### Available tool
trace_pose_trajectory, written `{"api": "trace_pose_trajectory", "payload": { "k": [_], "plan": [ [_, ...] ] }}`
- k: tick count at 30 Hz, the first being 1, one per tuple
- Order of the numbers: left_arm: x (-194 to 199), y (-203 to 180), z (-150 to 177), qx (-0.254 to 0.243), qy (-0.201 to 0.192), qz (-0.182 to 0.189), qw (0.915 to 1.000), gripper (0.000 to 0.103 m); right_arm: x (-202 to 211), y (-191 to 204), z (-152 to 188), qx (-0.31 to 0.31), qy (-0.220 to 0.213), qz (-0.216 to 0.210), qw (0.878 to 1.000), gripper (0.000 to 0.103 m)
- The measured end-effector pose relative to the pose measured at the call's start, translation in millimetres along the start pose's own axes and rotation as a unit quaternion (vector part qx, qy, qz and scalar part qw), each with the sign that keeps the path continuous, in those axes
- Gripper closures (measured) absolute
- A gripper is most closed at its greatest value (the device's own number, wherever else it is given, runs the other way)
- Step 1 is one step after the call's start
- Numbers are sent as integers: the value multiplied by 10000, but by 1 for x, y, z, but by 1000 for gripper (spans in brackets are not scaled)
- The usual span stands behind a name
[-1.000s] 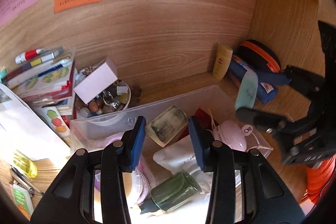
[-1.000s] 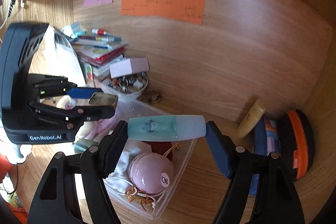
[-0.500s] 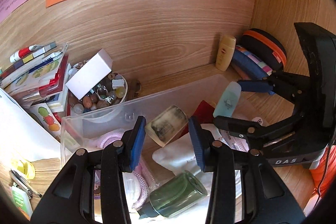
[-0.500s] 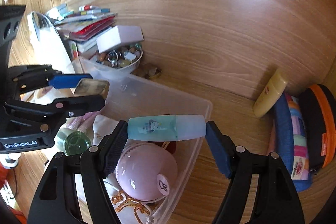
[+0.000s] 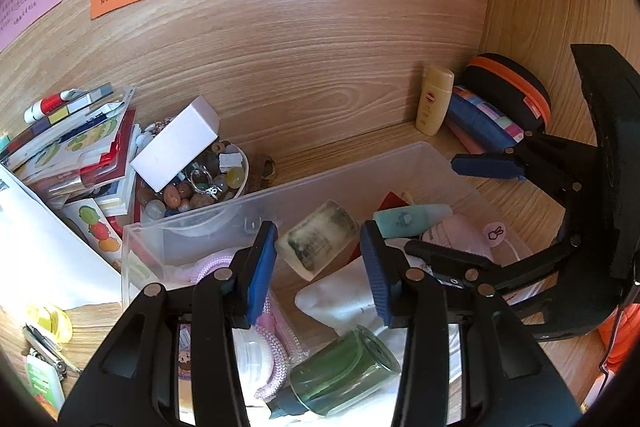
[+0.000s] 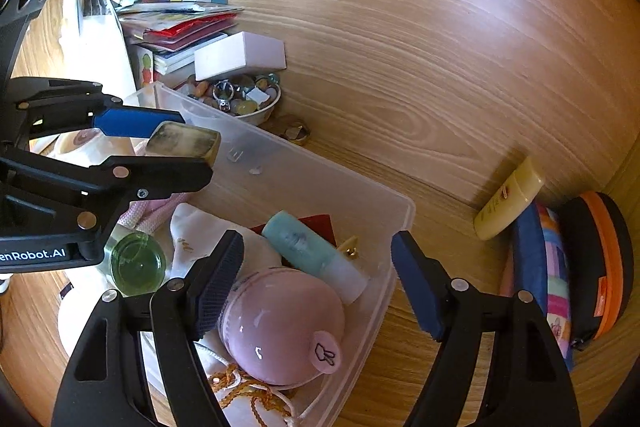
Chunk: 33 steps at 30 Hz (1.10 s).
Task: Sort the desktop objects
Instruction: 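Carry the blue-green tube over the clear box and open the right tool, then move the right tool back toward the white round lid beside the box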
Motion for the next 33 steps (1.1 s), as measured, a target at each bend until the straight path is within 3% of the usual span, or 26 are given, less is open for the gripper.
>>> {"api": "trace_pose_trajectory", "payload": {
  "k": [3,9,19,33],
  "plan": [
    [2,4,0,99,-44,-7,9999,46,2,-1,0,-4,11,-33,10000,30],
    [7,7,0,177,-99,-47,9998,44,14,1,-2,-69,-70,-214,9997,26],
    [49,1,0,85,-566,-424,9975,12,45,10,2,63,-221,-175,9996,22],
    [106,3,33,205,-888,-631,9938,8,86,18,31,-85,-463,-105,9988,20]
  ]
}}
Point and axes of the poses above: each gripper's, at about its wrist camera, not at the fingertips, and x roughly against the way its jaws point, y to its left, z to its underside, the point moved 8 cm from there along -x, roughly the way its jaws point, and after that the axes turned 13 degrees about y, right-handed, at the moved point
